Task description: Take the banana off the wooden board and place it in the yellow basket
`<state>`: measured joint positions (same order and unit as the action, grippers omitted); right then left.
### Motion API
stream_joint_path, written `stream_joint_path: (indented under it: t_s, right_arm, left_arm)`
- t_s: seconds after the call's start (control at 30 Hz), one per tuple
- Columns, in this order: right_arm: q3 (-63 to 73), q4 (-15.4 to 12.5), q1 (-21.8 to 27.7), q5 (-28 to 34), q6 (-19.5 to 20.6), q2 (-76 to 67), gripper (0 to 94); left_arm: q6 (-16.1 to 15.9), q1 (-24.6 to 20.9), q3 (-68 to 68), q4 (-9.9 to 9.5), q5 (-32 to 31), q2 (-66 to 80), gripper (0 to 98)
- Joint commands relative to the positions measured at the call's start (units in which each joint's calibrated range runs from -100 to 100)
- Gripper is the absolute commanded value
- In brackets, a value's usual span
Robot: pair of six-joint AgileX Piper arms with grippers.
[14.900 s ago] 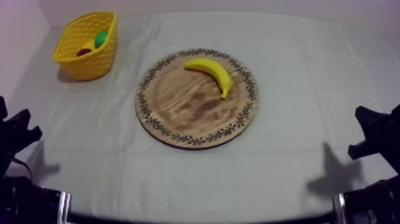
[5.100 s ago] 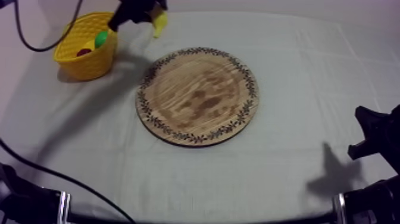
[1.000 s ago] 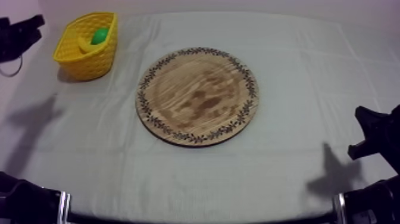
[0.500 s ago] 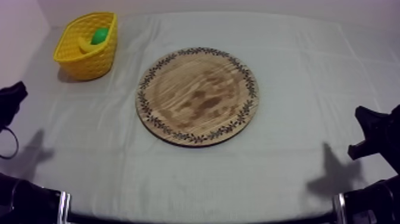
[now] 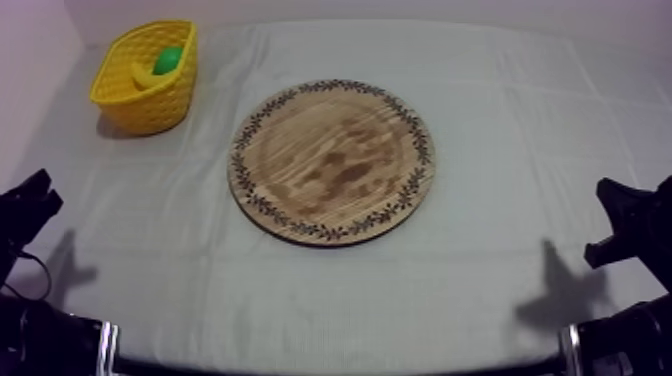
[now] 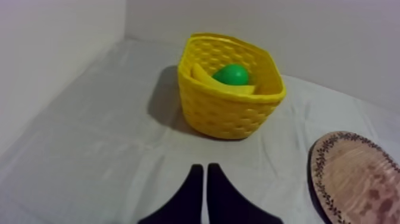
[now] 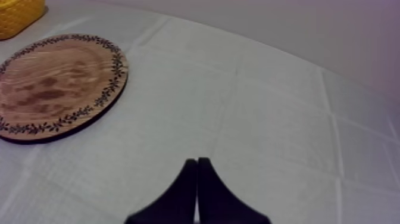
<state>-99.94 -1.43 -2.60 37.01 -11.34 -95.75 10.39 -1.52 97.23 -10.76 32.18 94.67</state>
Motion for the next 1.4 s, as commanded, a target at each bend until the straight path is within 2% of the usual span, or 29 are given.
stream_joint_path:
  t_s: [0.0, 0.1, 0.43, 1.2, 1.37]
  right_arm:
    - [0.0, 0.0, 0.0, 0.0, 0.0, 0.0, 0.3]
    - [0.0, 0.0, 0.0, 0.0, 0.0, 0.0, 0.3]
    - [0.0, 0.0, 0.0, 0.0, 0.0, 0.0, 0.3]
    - [0.0, 0.0, 0.0, 0.0, 0.0, 0.0, 0.3]
    - [0.0, 0.0, 0.0, 0.0, 0.0, 0.0, 0.3]
  left_arm:
    - [-2.9, -0.4, 0.1, 2.16, 1.5, 1.7, 0.1]
    - [-6.1, -1.3, 0.4, 4.75, 4.1, 3.8, 0.1]
    - [-9.8, -1.8, 0.4, 8.03, 8.5, 5.1, 0.1]
    - [-8.8, -2.3, 1.5, 8.62, 4.9, 5.2, 0.1]
    - [-9.4, -2.3, 1.7, 8.67, 4.2, 5.2, 0.1]
